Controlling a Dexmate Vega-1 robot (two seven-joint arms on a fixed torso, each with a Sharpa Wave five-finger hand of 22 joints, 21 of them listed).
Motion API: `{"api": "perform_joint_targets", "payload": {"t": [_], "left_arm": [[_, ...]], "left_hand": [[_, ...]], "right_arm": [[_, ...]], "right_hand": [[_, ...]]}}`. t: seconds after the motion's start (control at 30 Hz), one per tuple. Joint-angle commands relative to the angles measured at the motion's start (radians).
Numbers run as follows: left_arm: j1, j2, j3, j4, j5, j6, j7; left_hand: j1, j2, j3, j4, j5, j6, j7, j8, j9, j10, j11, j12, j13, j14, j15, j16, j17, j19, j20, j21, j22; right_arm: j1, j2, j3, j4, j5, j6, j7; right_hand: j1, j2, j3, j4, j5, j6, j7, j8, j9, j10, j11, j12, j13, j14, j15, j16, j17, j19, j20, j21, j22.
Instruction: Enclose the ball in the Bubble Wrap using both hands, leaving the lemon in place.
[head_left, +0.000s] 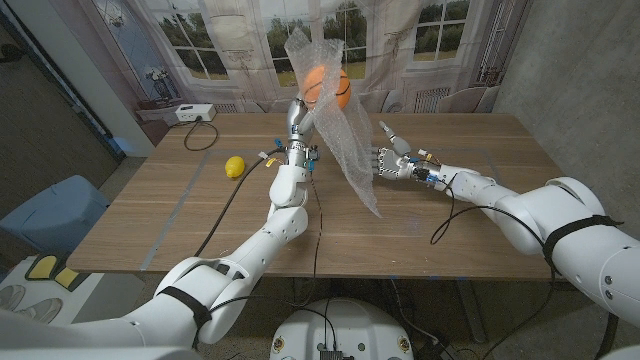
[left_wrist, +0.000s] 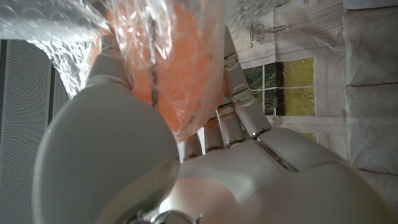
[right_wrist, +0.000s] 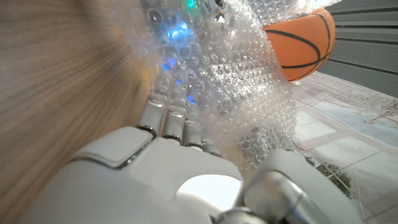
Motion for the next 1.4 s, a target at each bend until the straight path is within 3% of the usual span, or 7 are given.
{"api": "perform_joint_targets", "payload": {"t": [0.03, 0.2, 0.3, 0.4, 0.47, 0.7, 1.4], "left_arm": [[0.061, 0.073, -0.003, -0.079, 0.142, 0.056, 0.173], [0.084, 0.102, -0.004, -0.121, 0.167, 0.083, 0.212], [0.093, 0.116, -0.003, -0.142, 0.175, 0.098, 0.223], [0.104, 0.136, 0.001, -0.175, 0.198, 0.127, 0.245], [0.116, 0.155, 0.003, -0.213, 0.225, 0.163, 0.273], [0.16, 0.255, 0.012, -0.4, 0.275, 0.377, 0.327], [0.124, 0.541, 0.078, -0.795, 0.279, 1.114, 0.273]], "left_hand": [[0.225, 0.245, 0.104, -0.015, 0.01, 0.487, -0.013, 0.008, 0.004, 0.372, -0.271, 0.001, 0.065, 0.341, -0.307, 0.0, 0.002, -0.061, -0.052, 0.008, 0.001], [0.224, 0.244, 0.106, -0.015, 0.01, 0.487, -0.013, 0.008, 0.003, 0.374, -0.268, -0.001, 0.066, 0.342, -0.307, -0.001, 0.003, -0.061, -0.052, 0.012, 0.0], [0.225, 0.243, 0.107, -0.016, 0.01, 0.488, -0.012, 0.009, 0.003, 0.377, -0.27, -0.002, 0.066, 0.342, -0.307, -0.001, 0.003, -0.062, -0.052, 0.014, 0.0], [0.224, 0.243, 0.108, -0.016, 0.011, 0.488, -0.01, 0.009, 0.003, 0.378, -0.269, -0.004, 0.068, 0.343, -0.307, -0.002, 0.004, -0.063, -0.052, 0.016, 0.0], [0.224, 0.243, 0.108, -0.016, 0.011, 0.487, -0.01, 0.009, 0.003, 0.378, -0.267, -0.005, 0.068, 0.343, -0.306, -0.002, 0.005, -0.063, -0.051, 0.018, 0.0], [0.224, 0.241, 0.112, -0.017, 0.014, 0.489, -0.004, 0.009, 0.002, 0.383, -0.266, -0.01, 0.067, 0.347, -0.306, -0.002, 0.007, -0.063, -0.049, 0.024, -0.001], [0.224, 0.233, 0.123, -0.022, 0.021, 0.491, 0.015, 0.008, -0.001, 0.402, -0.254, -0.028, 0.055, 0.356, -0.305, -0.006, 0.011, -0.066, -0.044, 0.045, -0.004]], "right_arm": [[-0.017, 0.0, 0.03, -0.004, 0.022, -0.014, 0.057], [-0.021, -0.032, -0.045, -0.056, 0.032, 0.002, 0.063], [-0.016, -0.059, -0.117, -0.094, 0.041, 0.021, 0.063], [-0.017, -0.084, -0.159, -0.145, 0.013, 0.029, 0.06], [-0.04, -0.107, -0.165, -0.219, 0.004, -0.007, 0.03], [-0.096, -0.157, -0.171, -0.375, 0.004, -0.099, -0.077], [-0.098, -0.181, -0.229, -0.421, -0.015, -0.18, -0.172]], "right_hand": [[0.015, 0.001, -0.009, -0.002, 0.005, 0.006, 0.012, 0.007, 0.002, 0.024, 0.0, 0.012, 0.002, 0.036, -0.009, 0.011, -0.001, 0.034, -0.007, 0.013, 0.002], [0.113, 0.017, 0.004, -0.045, 0.011, 0.073, 0.028, 0.026, 0.002, 0.138, -0.003, 0.03, 0.002, 0.137, -0.053, 0.034, -0.001, 0.103, -0.045, 0.031, 0.005], [0.338, 0.148, 0.107, -0.138, -0.019, 0.235, 0.028, 0.053, 0.004, 0.274, -0.01, 0.033, 0.005, 0.216, -0.137, 0.044, 0.005, 0.147, -0.096, 0.044, 0.011], [0.467, 0.213, 0.224, -0.177, -0.084, 0.427, 0.03, 0.086, 0.006, 0.355, -0.042, 0.038, 0.01, 0.315, -0.193, 0.064, 0.017, 0.186, -0.152, 0.068, 0.018], [0.487, 0.214, 0.258, -0.175, -0.102, 0.484, 0.041, 0.097, 0.006, 0.386, -0.054, 0.045, 0.01, 0.328, -0.201, 0.064, 0.019, 0.197, -0.158, 0.076, 0.02], [0.414, 0.185, 0.272, -0.113, -0.176, 0.385, 0.024, 0.016, 0.007, 0.26, -0.014, -0.013, 0.012, 0.187, -0.116, -0.014, 0.021, 0.089, -0.101, 0.042, 0.017], [0.342, 0.178, 0.279, -0.069, -0.187, 0.268, -0.001, -0.01, 0.007, 0.125, -0.009, -0.023, 0.014, 0.054, -0.062, -0.057, 0.03, 0.014, -0.071, 0.011, 0.013]]}}
